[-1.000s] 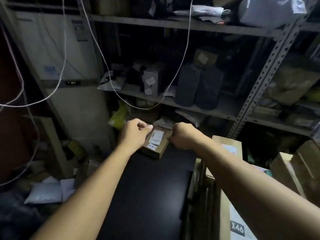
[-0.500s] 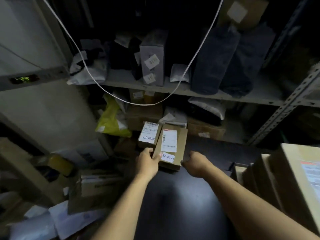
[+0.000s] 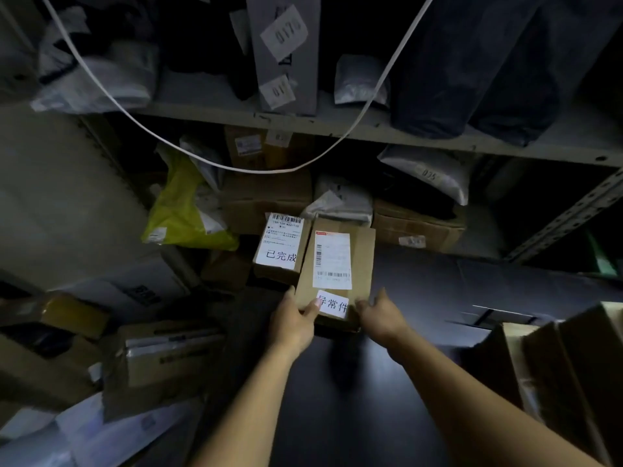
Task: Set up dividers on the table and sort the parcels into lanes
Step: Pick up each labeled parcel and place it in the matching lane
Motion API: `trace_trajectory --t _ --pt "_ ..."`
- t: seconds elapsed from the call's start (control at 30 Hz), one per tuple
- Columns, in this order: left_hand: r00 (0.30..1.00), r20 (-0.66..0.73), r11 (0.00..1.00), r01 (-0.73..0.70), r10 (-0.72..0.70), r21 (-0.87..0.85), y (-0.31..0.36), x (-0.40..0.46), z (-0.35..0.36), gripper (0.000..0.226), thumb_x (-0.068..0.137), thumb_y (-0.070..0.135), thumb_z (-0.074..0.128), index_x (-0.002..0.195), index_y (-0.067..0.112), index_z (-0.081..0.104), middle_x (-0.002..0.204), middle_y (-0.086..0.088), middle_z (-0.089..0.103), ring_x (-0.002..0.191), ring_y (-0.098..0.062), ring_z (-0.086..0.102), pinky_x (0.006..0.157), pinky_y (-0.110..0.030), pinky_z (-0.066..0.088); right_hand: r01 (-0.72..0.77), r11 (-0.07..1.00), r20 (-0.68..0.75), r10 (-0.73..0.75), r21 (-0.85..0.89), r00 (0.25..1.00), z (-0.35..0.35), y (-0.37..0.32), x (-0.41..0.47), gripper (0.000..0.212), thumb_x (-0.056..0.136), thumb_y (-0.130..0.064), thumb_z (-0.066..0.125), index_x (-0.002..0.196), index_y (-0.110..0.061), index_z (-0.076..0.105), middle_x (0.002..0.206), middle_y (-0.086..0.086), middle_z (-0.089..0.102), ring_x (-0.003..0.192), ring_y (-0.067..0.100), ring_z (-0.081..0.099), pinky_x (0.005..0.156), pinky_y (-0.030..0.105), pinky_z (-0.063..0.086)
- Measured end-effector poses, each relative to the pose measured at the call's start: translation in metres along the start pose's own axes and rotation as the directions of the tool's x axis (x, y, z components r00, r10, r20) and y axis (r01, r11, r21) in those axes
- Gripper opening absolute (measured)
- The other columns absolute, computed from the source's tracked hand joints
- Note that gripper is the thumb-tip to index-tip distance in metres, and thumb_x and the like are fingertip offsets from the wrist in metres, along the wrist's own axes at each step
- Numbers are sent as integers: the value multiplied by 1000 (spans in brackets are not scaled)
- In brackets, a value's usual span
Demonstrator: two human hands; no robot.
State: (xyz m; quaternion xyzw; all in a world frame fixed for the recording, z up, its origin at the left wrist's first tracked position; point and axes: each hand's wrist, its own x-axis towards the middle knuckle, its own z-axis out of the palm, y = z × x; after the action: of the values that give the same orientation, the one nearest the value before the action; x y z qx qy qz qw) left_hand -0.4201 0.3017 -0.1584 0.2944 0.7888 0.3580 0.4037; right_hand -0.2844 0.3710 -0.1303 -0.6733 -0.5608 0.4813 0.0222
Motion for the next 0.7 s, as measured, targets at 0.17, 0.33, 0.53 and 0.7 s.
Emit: trace_trajectory --t 0.17,0.33,0.53,0.7 --pt "1000 5 1000 9 -9 21 -5 -4 -4 43 95 35 59 134 16 56 127 -7 61 113 -22 60 98 -42 50 27 994 -73 -20 102 997 4 3 -6 33 101 -20 43 128 -4 53 125 15 62 113 32 59 97 46 50" --pt "1000 -12 998 4 -5 -65 -1 -31 -9 25 95 32 61 115 17 64 115 -3 67 102 -16 64 89 -35 53 24 982 -164 8 189 986 -8 9 -35 22 98 -28 53 115 -14 48 115 8 63 104 27 62 91 46 54" --pt "997 -14 985 -82 81 -153 36 -76 -17 12 92 26 66 101 18 64 105 -2 70 94 -12 67 77 -22 52 72 973 -236 -19 219 972 -43 6 -85 20 99 -29 51 113 -16 43 113 8 64 98 23 62 77 39 54" --pt "984 -78 971 -169 158 -168 86 -123 -32 8 91 28 66 96 21 65 96 5 71 87 -7 67 64 -14 46 164 951 -277 -88 262 957 -84 -9 -139 20 98 -29 51 112 -20 40 112 6 61 90 18 60 65 31 50"
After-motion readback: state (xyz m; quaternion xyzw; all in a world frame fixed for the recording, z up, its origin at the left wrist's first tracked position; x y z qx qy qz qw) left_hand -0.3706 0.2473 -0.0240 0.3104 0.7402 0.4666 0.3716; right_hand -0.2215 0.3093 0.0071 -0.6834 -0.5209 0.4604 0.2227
